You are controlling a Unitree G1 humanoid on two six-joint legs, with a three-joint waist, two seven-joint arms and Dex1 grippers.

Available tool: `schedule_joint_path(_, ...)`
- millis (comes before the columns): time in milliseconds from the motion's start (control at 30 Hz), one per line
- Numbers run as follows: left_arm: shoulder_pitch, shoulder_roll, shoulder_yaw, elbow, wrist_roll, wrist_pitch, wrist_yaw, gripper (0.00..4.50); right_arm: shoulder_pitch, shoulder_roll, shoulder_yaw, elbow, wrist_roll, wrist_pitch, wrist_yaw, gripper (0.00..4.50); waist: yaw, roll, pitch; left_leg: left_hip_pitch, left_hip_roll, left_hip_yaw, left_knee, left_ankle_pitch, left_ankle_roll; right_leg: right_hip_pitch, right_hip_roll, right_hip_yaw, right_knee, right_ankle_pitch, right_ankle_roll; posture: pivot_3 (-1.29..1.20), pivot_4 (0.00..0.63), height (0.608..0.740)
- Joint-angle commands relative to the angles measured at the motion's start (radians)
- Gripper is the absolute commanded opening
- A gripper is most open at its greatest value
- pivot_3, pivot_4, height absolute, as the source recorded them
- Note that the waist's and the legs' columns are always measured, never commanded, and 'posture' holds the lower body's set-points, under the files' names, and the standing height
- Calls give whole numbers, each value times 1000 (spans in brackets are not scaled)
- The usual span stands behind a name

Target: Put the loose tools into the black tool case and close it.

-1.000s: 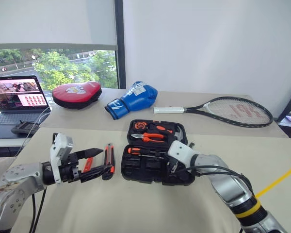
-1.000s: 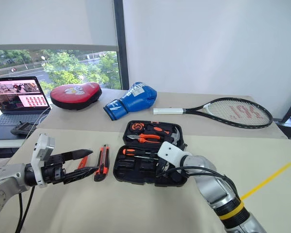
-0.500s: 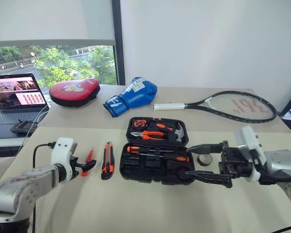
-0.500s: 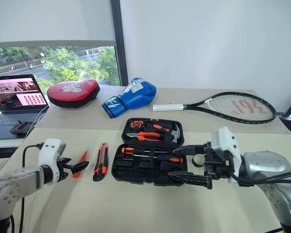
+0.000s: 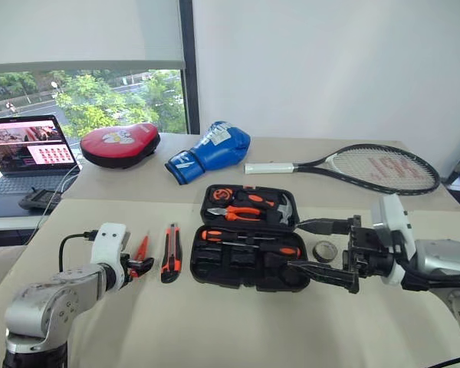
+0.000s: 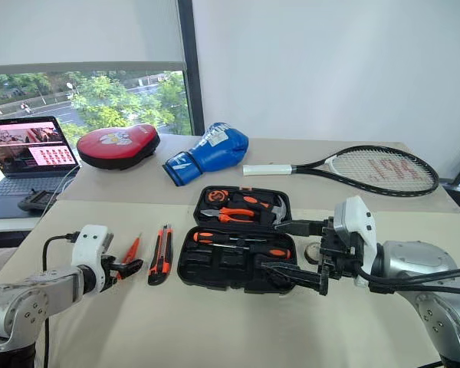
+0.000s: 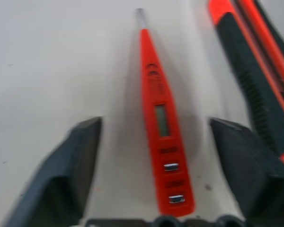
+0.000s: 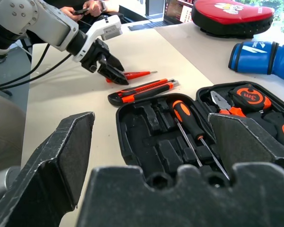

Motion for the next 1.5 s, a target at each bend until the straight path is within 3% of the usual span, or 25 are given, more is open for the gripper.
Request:
schedule_joint_path(33, 28, -13, -1, 3, 17, -17, -24, 2206, -1, -3, -31, -35, 18, -27, -14, 4500, 0, 0, 0, 0, 0, 0, 0, 0, 0, 0, 0, 0, 0, 0, 0, 0, 150, 740)
schedule_joint_path(167, 1, -43, 62, 6, -45, -201, -159, 743, 13, 3, -38, -43, 15, -28, -40, 4500, 3, 0, 0, 0, 0, 0, 0, 0, 0, 0, -1, 0, 0, 0, 0, 0, 150, 740)
schedule_joint_path(267, -54, -14, 70, 40, -107, -339, -350, 598, 39, 6, -51, -56, 14, -29, -59, 4500, 16, -2, 1, -4, 0, -1, 1, 0, 0, -3, -3, -1, 0, 0, 0, 0, 150, 740)
schedule_joint_path(333, -122, 73, 27, 91, -205, -305, -553, 598, 69, 6, -67, -74, 16, -33, -65, 4500, 23, -2, 1, -8, -1, -1, 3, 2, -3, -7, -2, -2, 1, 1, -1, 0, 150, 740)
schedule_joint_path(400, -204, 194, -110, 160, -164, -394, -787, 598, 105, 5, -93, -95, 23, -33, -75, 4500, 23, -2, 1, -11, -2, 1, 3, 4, -3, -10, 4, -2, 1, 1, -2, 0, 150, 740)
schedule_joint_path(467, -305, 276, -317, 270, 13, -622, -1004, 598, 154, 3, -133, -121, 28, -30, -80, 4500, 27, -2, 1, -10, -3, 2, 3, 4, -2, -9, 6, -4, 1, 1, -2, 0, 150, 740)
schedule_joint_path(600, -482, 288, -580, 516, 248, -945, -1258, 598, 215, 3, -188, -155, 46, -21, -108, 4500, 24, 0, 0, -8, -5, 6, 3, 2, 4, -5, 7, -5, -1, 1, -2, 0, 150, 740)
schedule_joint_path(733, -706, 128, -760, 838, 446, -1139, -1322, 598, 323, 2, -286, -199, 48, -20, -111, 4500, 25, -3, 2, -10, -4, 7, 10, -3, 15, -5, 8, -5, -1, 2, 0, 0, 150, 740)
schedule_joint_path(867, -780, 42, -805, 970, 515, -1201, -1357, 598, 431, 11, -375, -223, 47, -33, -87, 4500, 23, -3, 2, -19, -3, 5, 21, -5, 19, -7, 9, -7, 0, 5, 7, 0, 150, 740)
schedule_joint_path(1067, -801, 8, -814, 974, 578, -1162, -1367, 598, 515, 30, -450, -264, 72, -40, -101, 4500, 12, -3, 2, -22, -3, 6, 28, -9, 26, -7, 9, -4, -1, 7, 14, 0, 150, 740)
schedule_joint_path(1500, -748, 20, -805, 814, 612, -1000, -1383, 598, 522, 17, -438, -255, 80, -50, -116, 4500, 12, -3, 2, -21, -3, 6, 32, -11, 28, -7, 6, -1, 1, 7, 16, 0, 150, 740)
